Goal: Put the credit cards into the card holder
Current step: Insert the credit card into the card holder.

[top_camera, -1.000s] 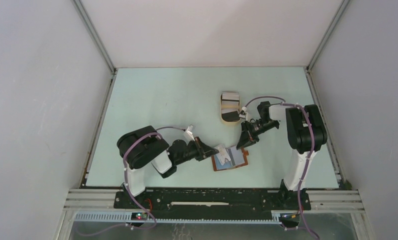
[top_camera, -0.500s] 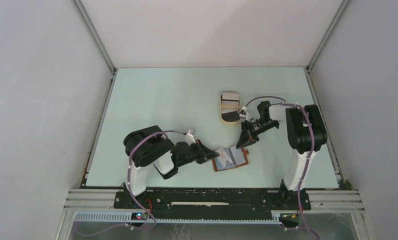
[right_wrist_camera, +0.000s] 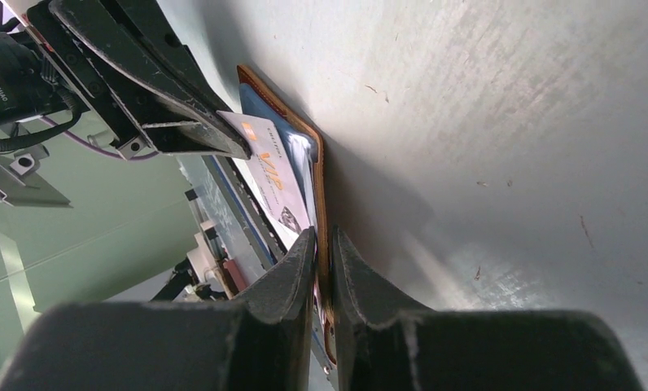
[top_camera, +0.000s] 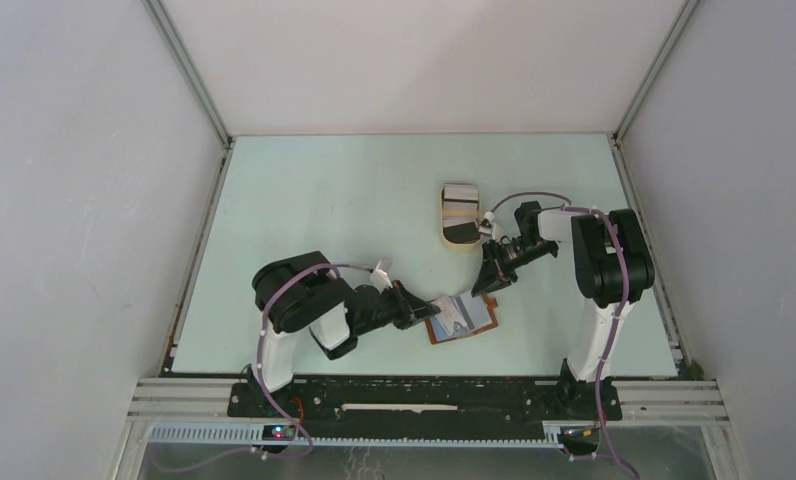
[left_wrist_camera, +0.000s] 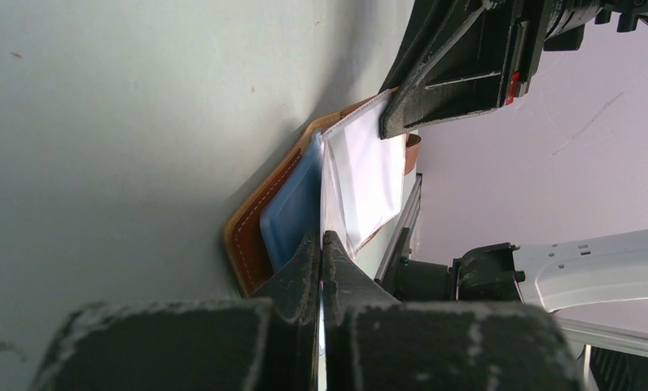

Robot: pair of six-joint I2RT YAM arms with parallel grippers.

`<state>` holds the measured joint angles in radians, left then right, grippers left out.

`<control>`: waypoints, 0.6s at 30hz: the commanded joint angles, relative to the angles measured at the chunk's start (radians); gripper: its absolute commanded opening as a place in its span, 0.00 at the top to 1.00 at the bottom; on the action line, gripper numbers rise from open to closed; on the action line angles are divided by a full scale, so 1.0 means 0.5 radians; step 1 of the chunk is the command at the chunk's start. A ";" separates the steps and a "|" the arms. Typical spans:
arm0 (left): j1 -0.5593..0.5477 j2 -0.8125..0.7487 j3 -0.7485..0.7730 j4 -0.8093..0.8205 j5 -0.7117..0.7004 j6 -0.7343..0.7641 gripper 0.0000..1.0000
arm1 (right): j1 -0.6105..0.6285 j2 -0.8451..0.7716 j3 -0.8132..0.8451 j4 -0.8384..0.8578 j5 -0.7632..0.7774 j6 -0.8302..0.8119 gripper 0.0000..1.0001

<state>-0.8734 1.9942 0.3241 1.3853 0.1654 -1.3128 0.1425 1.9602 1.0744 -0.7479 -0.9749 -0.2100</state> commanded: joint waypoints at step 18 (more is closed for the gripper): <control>-0.033 0.107 0.088 0.264 -0.078 -0.066 1.00 | -0.024 0.041 -0.031 0.038 -0.107 0.053 0.81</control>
<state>-0.8841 2.0487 0.3431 1.4559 0.1585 -1.3376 0.1368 1.9610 1.0683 -0.7349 -1.0042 -0.1982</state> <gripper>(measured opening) 0.008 0.195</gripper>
